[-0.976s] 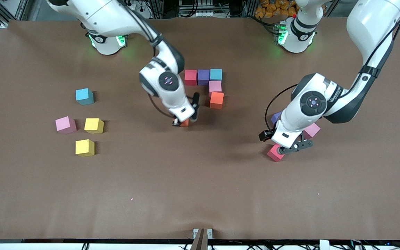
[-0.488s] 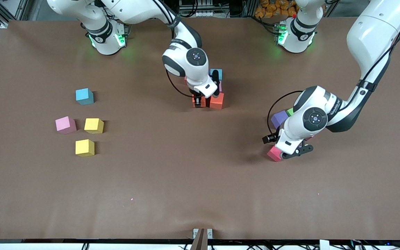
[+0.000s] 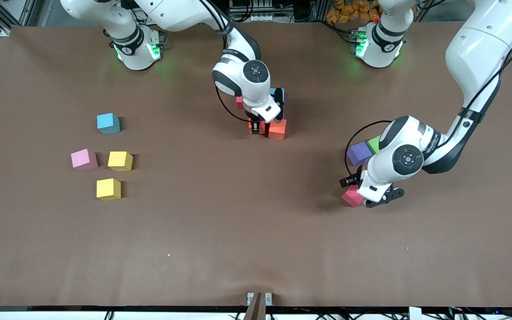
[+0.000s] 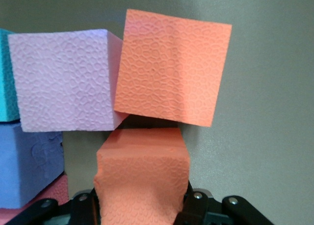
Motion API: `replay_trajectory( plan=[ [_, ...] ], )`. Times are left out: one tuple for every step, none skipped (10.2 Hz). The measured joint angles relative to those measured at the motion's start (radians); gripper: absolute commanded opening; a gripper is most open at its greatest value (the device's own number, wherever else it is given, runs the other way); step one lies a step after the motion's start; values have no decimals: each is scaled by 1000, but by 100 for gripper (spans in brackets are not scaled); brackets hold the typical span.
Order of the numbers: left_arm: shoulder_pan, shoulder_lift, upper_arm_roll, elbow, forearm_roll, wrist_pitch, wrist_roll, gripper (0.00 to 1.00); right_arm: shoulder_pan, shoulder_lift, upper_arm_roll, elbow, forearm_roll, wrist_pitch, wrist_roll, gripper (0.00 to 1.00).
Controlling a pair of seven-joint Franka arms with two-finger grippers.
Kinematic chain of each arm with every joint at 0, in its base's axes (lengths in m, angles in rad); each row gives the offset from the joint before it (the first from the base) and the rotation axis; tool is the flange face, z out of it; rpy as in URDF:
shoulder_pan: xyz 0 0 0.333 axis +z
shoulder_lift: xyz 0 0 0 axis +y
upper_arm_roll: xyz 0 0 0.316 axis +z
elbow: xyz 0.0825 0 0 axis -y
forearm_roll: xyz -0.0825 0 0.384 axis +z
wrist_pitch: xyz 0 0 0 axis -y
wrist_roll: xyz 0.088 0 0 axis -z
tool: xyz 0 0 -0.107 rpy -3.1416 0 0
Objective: Form number 2 with 11 blocks
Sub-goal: 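Place the orange cube beside the other orange while the left gripper reaches pink, then grasp the pink cube with the left gripper while the right gripper reaches yellow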
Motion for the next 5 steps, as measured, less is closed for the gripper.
replay_trajectory(
  plan=[
    [0, 0, 0, 5, -1, 0, -15, 87, 0, 2, -1, 0, 0, 1, 0, 55],
    [-3, 1, 1, 15, -11, 0, -49, 87, 0, 6, -2, 2, 0, 3, 1, 55],
    [-9, 1, 6, 28, -29, 0, -78, 87, 0, 13, -3, 9, 0, 4, 8, 55],
    [-21, 2, 15, 39, -45, 0, -93, 86, 0, 21, -3, 18, 0, 5, 19, 55],
    [-36, 5, 26, 42, -51, 0, -104, 86, 1, 26, -2, 28, 0, 4, 26, 55]
  ],
)
